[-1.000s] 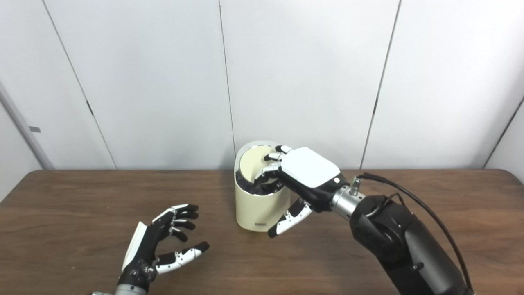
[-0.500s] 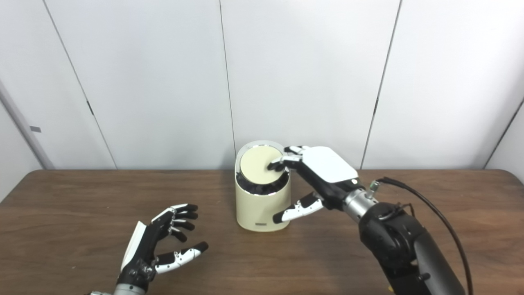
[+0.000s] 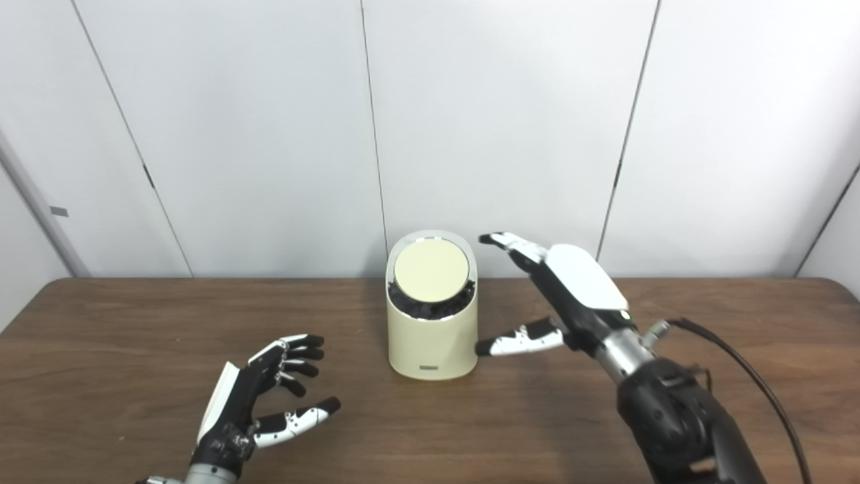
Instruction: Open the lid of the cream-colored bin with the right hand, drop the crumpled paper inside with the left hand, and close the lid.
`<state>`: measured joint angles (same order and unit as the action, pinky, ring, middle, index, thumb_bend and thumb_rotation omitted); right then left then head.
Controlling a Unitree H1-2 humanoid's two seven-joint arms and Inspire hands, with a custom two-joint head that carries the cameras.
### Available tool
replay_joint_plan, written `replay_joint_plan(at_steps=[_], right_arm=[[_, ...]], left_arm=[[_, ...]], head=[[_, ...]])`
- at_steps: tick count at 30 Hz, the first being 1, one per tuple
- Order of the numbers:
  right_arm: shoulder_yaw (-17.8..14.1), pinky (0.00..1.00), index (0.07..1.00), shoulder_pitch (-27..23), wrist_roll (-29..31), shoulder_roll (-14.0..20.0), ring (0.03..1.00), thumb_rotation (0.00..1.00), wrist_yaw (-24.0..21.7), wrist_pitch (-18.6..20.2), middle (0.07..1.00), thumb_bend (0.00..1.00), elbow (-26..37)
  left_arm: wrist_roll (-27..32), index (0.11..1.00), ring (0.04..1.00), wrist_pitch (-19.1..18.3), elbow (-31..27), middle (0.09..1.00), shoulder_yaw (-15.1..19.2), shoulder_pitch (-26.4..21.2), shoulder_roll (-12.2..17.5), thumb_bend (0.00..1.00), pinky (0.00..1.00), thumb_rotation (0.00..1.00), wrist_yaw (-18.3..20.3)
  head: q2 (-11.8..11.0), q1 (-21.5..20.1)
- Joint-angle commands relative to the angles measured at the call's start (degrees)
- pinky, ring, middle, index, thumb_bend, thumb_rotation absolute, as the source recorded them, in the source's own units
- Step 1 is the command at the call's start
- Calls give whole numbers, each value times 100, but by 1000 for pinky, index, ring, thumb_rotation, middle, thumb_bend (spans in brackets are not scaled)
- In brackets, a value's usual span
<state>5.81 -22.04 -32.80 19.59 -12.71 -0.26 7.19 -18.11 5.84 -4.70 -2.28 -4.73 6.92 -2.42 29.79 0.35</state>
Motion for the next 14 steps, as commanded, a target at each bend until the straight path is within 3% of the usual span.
replay_joint_plan(at_steps=[1,14], right_arm=[[-150,759,923,-38,305,51,885,371,171,-137,928,795,123],[-418,722,953,852,916,-201,868,359,378,-75,944,828,145]], left_arm=[[-4,742,634,120,-249,706,45,-163,47,709,501,84,-57],[61,738,619,228,-204,700,77,-250,148,713,499,121,-35]], head=[[6,-7],[-4,-114]])
